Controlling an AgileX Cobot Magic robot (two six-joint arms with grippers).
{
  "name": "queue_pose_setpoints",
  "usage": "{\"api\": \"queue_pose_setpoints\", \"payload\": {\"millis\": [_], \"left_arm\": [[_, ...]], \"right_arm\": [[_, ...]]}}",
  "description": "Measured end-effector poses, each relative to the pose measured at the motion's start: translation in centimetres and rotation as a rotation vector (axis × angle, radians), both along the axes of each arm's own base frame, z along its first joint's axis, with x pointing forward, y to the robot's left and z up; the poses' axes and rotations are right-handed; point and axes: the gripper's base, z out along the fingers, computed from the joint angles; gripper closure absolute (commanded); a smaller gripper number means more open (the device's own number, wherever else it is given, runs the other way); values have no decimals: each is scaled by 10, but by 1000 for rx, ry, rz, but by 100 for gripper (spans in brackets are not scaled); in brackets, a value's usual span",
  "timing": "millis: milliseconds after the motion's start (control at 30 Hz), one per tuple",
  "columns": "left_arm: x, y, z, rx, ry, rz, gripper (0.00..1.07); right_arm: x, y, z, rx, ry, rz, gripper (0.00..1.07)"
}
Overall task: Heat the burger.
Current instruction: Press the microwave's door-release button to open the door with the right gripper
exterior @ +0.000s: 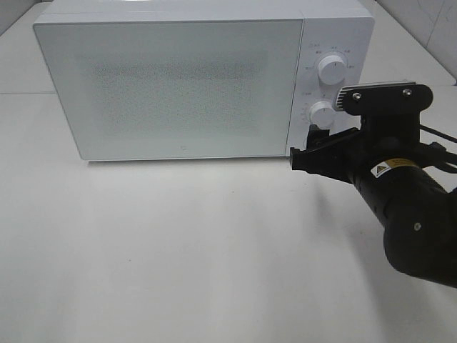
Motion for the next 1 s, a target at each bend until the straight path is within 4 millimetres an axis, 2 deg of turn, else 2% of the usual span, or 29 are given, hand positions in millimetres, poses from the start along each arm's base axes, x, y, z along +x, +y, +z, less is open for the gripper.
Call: {"api": "queue_pose_setpoints", "payload": {"millis": [267, 333, 367, 400, 433, 467, 500, 533, 567, 600, 633, 667, 700, 800, 833, 900, 967, 1000], "left_arm": [[0, 0, 0, 0, 0, 0, 6], [0, 0, 0, 0, 0, 0, 6], [0, 0, 0, 0, 0, 0, 6], [0, 0, 0, 0, 0, 0, 6], [0, 0, 0, 0, 0, 0, 6], [0, 0, 0, 0, 0, 0, 6], [0, 0, 0, 0, 0, 0, 6], [0, 0, 0, 0, 0, 0, 6], [0, 0, 0, 0, 0, 0, 6], [0, 0, 0, 0, 0, 0, 6], [0, 0, 0, 0, 0, 0, 6], [0, 0, 0, 0, 0, 0, 6], [0, 0, 0, 0, 0, 0, 6], [0, 0, 0, 0, 0, 0, 6], [0, 0, 0, 0, 0, 0, 6], [0, 0, 0, 0, 0, 0, 6], [0, 0, 0, 0, 0, 0, 6], [0, 0, 0, 0, 0, 0, 6]], "right_arm": [[0, 0, 0, 113, -4, -23, 41], [0, 0, 0, 204, -6, -42, 50], [0, 0, 0, 314, -9, -63, 54], [0, 0, 0, 314, -9, -63, 54], [0, 0, 0, 378, -11, -76, 63], [0, 0, 0, 378, -11, -76, 63], [0, 0, 0, 498, -14, -100, 74], [0, 0, 0, 636, -16, -127, 79], [0, 0, 0, 636, -16, -127, 79], [0, 0, 0, 690, -14, -138, 87], [0, 0, 0, 690, -14, -138, 87], [0, 0, -1, 813, -7, -164, 94], [-1, 1, -3, 913, 7, -187, 98], [-1, 1, -4, 970, 19, -201, 103], [-2, 2, -5, 1081, 39, -230, 107], [-2, 3, -7, 1144, 52, -247, 107], [-3, 7, -9, 1280, 101, -266, 107], [-3, 7, -9, 1280, 101, -266, 107]]}}
